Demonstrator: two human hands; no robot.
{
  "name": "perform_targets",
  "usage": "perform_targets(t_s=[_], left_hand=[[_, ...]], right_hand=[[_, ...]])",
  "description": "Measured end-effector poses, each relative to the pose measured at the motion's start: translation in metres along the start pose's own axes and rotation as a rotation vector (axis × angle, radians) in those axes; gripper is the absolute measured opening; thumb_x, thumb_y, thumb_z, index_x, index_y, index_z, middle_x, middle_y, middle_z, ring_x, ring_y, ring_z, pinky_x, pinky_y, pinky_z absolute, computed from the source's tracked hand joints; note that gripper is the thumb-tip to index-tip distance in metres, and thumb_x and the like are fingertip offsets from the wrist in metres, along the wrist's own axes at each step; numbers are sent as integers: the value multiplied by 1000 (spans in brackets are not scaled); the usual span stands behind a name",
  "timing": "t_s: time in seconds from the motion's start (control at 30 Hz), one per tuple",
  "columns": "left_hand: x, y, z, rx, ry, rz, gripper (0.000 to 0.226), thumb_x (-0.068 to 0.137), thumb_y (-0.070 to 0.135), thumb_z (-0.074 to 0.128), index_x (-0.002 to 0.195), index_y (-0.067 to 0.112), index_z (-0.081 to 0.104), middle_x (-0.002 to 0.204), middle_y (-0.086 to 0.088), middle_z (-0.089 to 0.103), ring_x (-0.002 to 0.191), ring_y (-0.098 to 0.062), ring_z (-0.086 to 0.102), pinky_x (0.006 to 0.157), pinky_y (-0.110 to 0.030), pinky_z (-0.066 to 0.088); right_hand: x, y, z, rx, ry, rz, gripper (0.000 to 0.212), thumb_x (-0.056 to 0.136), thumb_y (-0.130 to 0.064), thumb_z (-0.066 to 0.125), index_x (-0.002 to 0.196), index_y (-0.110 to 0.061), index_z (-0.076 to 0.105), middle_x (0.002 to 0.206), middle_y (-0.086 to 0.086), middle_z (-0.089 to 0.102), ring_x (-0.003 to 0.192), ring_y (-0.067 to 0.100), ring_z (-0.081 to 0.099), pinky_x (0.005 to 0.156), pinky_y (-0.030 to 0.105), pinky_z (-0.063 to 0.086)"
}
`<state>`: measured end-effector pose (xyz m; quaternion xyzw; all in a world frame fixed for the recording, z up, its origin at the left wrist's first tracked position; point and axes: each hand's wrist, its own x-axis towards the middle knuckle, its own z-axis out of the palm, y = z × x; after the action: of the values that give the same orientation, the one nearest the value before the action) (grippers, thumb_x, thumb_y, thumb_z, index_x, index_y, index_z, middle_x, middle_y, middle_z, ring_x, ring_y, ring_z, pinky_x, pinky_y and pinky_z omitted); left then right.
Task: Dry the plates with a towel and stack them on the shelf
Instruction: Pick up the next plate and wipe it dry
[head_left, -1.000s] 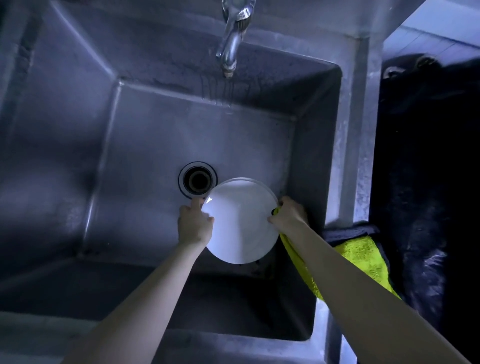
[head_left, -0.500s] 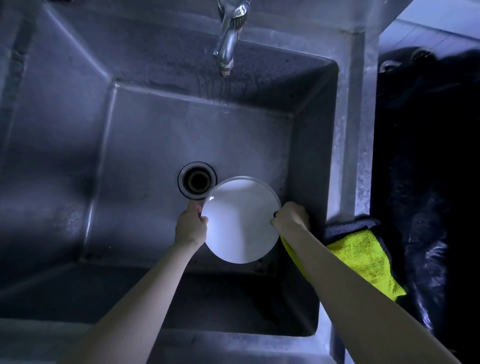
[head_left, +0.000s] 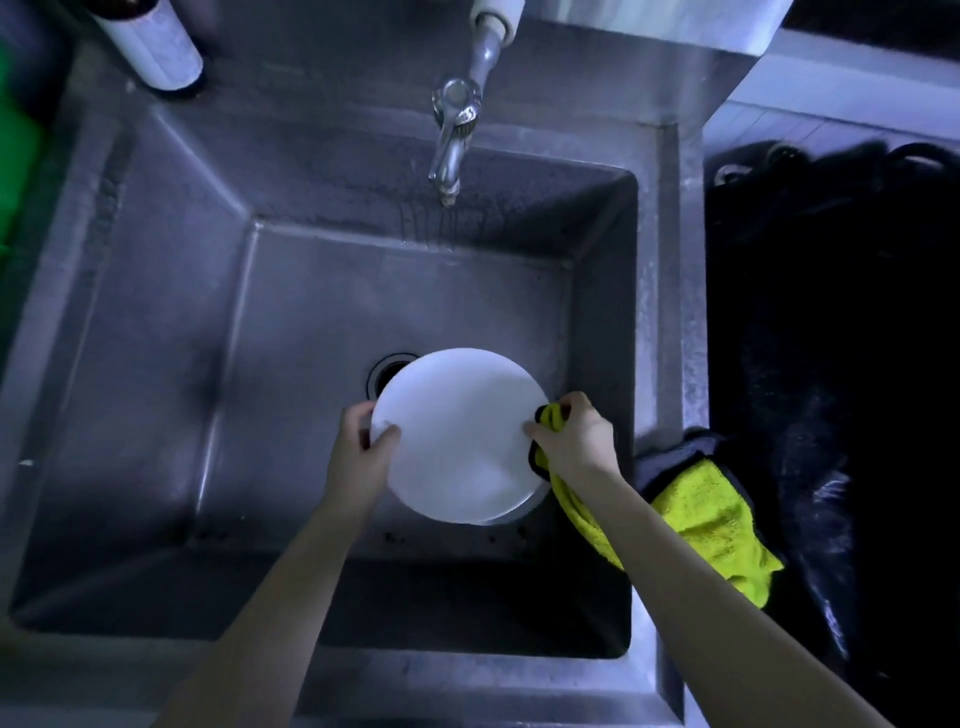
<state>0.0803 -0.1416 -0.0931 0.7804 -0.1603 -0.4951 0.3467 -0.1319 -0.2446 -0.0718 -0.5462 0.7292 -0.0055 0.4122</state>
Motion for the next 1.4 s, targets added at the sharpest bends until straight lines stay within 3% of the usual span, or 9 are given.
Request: perform_targets(t_s=[0.17,0.33,0.47,0.73,0.83,1.0,1.1,1.2,1.4], left_hand=[[-34,41,-4,-318,-54,63,44,77,31,64,107,62,53,127,14,62,115,-15,63,90,-47,56],[-73,77,-1,-469,-131,143,36,91,34,59,115,61,53,109,32,66,93,5,68,58,-25,57],[-103,113,1,-554,-75,199,27,103,32,47,121,50,56,109,25,70,91,2,69,57,-21,56],[-158,180,-1,-610,-28,374,38,103,29,40,112,60,60,104,29,71,79,8,69,54,-22,53],[-176,197,2,-667,-16,426,41,101,25,39,116,56,61,107,23,72,89,0,71,59,-30,59],[-192,218,8,-720,125,494,40,103,24,43,111,59,61,109,30,69,104,4,64,82,-30,53],[-195,225,10,-780,163,507,37,104,20,45,118,50,62,120,20,69,112,-5,64,83,-30,53],[-196,231,10,-840,206,497,35,105,19,44,121,46,59,131,10,65,118,-12,62,89,-34,53],[-202,240,18,-788,179,524,41,106,20,39,125,51,58,136,9,58,125,-13,57,107,-40,47]], right_hand=[[-32,-20,-37,138,124,-109,35,81,-32,76,101,-13,54,83,-3,57,80,21,50,61,23,30],[-71,-36,-98,192,210,-211,29,78,-37,78,90,-18,60,77,-4,63,78,19,59,61,27,40],[-103,-57,-155,191,235,-324,25,76,-42,79,84,-22,66,73,-2,68,73,18,64,67,34,53],[-144,-147,-262,312,469,-644,35,84,-49,68,86,-14,65,68,-3,61,70,13,57,66,27,45],[-157,-183,-262,324,478,-819,37,83,-43,73,108,-17,68,92,6,67,95,23,60,86,32,49],[-168,-158,-219,-87,64,-1093,45,82,-19,74,125,-14,63,113,6,66,104,22,63,90,22,43],[-164,-129,-218,-501,295,-1279,37,88,-19,67,125,-18,66,129,-3,64,123,22,57,101,31,41],[-171,-107,-218,-479,403,-1418,32,91,-26,63,123,-25,68,133,-10,62,121,18,60,98,38,48],[-173,-114,-195,-530,93,-1456,45,104,-28,37,148,-24,40,157,-11,28,148,12,20,115,29,26]])
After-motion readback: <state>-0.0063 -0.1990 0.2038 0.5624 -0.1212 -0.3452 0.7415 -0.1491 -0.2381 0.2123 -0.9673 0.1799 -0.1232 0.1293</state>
